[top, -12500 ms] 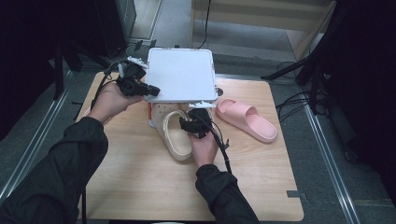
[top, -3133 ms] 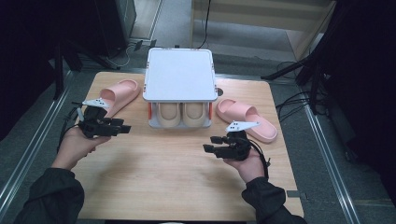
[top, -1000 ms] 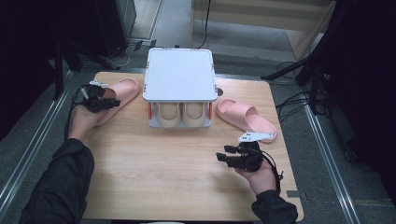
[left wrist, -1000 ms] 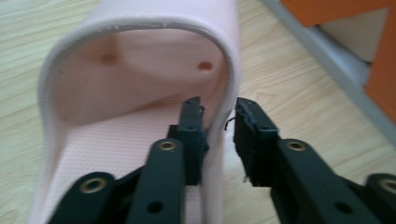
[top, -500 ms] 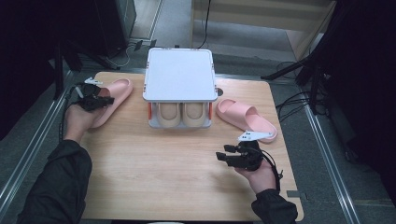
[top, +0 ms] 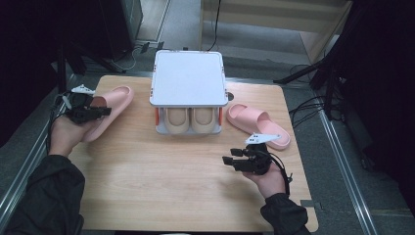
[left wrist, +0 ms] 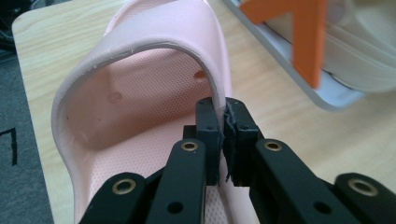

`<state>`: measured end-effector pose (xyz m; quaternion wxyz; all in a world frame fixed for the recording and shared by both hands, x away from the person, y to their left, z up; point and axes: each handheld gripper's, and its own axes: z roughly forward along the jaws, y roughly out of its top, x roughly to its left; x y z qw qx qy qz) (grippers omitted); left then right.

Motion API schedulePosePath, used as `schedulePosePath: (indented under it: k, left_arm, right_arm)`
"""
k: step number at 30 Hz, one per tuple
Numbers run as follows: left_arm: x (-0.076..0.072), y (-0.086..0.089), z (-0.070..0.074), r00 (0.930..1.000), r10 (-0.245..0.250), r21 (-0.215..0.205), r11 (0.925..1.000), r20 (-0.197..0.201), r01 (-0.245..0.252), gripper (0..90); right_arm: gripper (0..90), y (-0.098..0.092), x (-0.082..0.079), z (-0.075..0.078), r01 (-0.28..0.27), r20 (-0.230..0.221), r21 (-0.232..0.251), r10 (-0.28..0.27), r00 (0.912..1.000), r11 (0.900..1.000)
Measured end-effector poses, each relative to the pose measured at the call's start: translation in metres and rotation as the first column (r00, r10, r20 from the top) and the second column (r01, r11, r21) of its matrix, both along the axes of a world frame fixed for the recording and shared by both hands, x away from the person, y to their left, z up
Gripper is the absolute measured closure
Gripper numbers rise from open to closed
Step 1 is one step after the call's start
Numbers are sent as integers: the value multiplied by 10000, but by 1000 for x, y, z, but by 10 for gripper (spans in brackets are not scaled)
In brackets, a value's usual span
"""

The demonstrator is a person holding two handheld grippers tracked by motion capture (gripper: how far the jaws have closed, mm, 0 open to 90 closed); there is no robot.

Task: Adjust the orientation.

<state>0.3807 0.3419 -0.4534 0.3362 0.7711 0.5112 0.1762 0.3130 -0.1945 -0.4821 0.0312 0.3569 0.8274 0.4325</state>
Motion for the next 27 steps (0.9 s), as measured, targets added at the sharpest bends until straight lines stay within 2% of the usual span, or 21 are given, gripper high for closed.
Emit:
schedulePosePath:
  k: [8,16,22,25,27]
  left_arm:
    - [-45,-18,14,9983,-571,-345,9978,-144,566,853]
    - [-81,-46,23,9902,-1397,-637,9882,-6,1394,851]
    - [-99,-67,25,9743,-2246,-606,9724,168,2252,850]
    - [-103,-81,22,9636,-2667,-567,9620,165,2672,849]
    - [-104,-91,20,9541,-2996,-447,9530,52,2995,848]
  right_arm:
    - [486,11,7,1,-323,5,8,323,9995,9995]
    - [486,18,11,2,-540,47,17,540,9985,9985]
    - [486,25,14,2,-657,64,-20,657,9978,9978]
    - [487,28,14,2,-696,84,-76,696,9975,9975]
    - [488,29,14,2,-737,140,-61,738,9972,9973]
